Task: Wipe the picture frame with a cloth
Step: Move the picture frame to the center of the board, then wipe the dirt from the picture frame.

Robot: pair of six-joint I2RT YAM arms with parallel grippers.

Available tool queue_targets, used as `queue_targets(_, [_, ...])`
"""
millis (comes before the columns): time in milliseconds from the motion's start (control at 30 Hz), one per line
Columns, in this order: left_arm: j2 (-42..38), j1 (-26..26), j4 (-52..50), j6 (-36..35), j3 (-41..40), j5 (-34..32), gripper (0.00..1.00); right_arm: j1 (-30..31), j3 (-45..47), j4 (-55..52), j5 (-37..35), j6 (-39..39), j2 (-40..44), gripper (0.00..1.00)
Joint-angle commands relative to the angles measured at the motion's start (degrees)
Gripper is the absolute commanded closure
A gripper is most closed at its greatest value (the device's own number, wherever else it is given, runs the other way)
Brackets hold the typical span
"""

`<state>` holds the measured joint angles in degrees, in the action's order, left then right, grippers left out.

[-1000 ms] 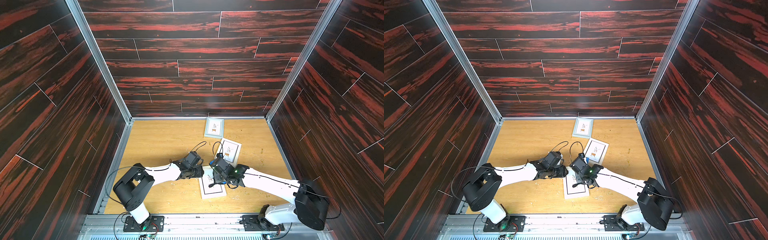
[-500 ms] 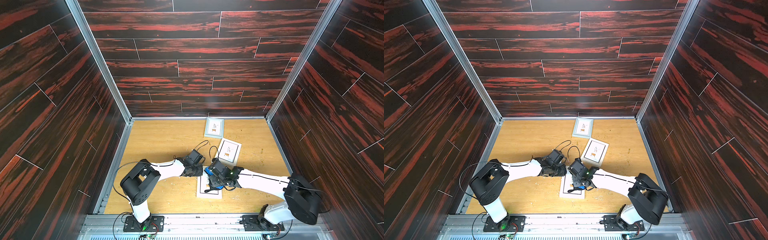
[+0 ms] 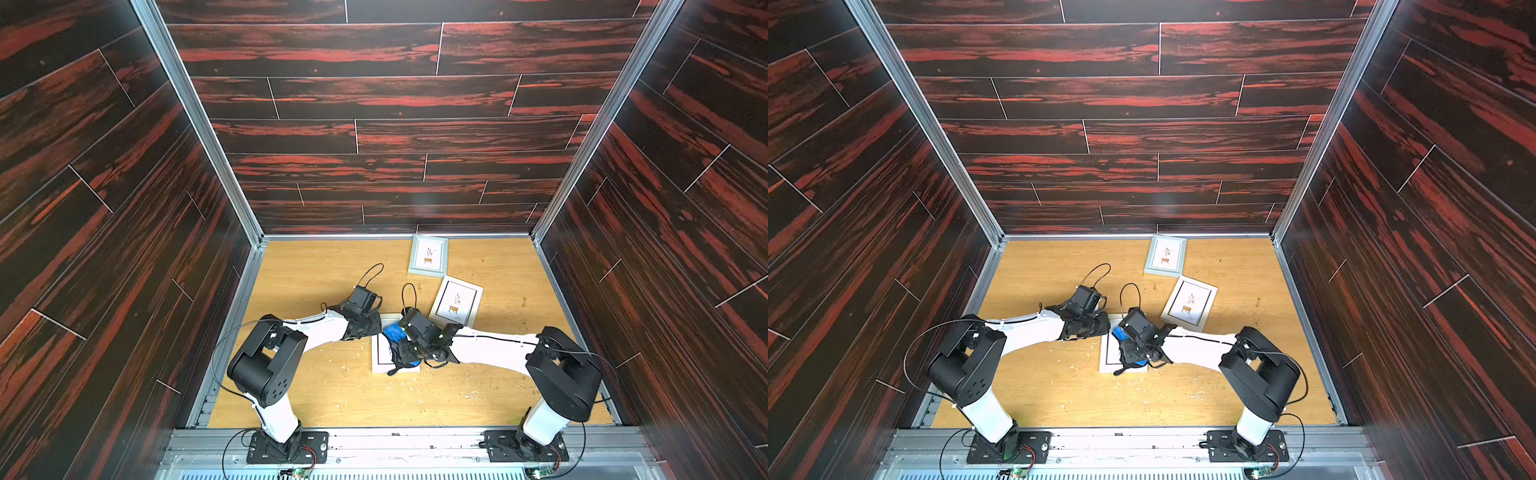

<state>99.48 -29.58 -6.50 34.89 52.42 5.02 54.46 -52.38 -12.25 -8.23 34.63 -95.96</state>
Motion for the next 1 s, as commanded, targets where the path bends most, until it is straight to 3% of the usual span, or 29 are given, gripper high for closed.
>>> queue_targets(0, [0.49,0.81,-3.25,-1.21,-2.32,-1.68,0.81,0.41,2.48,-3.03,2.08,-0.51,0.19,1.0])
queue_targets(300, [0.21,0.6,-1.32,-0.18,-4.13,0.07,0.81,-10.45,-11.71,-3.65,1.61,0.56,-13.14,1.0])
queue_targets(400, [-0.4,0.61,-1.23,0.29,-4.69,-0.63,0.81,-9.38,-13.62,-5.75,1.64,-0.81,-13.91,1.0])
queue_targets(700, [-2.11,0.6,-0.67,1.03,-5.71,-2.12,0.81,-4.06,0.53,-5.06,6.24,4.1,-5.9,1.0])
queue_targets(833, [-2.78,0.66,-1.19,0.64,-5.69,-1.73,0.8,-7.0,-6.41,-6.91,-1.89,3.87,-9.54,1.0])
queue_targets(967, [-2.74,0.56,-1.55,0.61,-5.81,-1.41,0.8,-10.19,-12.11,-6.31,-0.98,3.28,-12.8,1.0])
